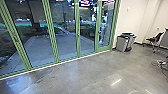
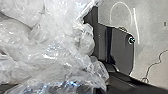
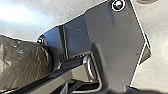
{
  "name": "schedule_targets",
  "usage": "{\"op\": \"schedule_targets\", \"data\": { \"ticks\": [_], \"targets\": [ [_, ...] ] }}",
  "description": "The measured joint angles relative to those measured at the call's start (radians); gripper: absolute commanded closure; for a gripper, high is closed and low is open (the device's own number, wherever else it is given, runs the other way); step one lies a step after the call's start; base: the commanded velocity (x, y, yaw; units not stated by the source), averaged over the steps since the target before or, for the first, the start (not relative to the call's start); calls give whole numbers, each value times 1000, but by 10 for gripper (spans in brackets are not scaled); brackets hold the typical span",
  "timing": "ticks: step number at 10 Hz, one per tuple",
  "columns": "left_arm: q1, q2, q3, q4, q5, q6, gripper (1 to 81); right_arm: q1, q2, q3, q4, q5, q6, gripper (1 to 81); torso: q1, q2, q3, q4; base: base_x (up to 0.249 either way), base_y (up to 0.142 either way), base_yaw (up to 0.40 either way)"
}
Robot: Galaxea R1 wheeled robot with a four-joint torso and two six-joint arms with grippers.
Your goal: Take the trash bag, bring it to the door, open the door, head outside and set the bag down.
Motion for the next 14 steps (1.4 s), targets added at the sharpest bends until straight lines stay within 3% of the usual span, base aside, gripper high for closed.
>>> {"op": "schedule_targets", "data": {
  "ticks": [14],
  "targets": [
    [0,0,0,0,0,0,811,0,1,0,-2,0,0,10,0,0,0,0,134,-68,0]
  ]
}}
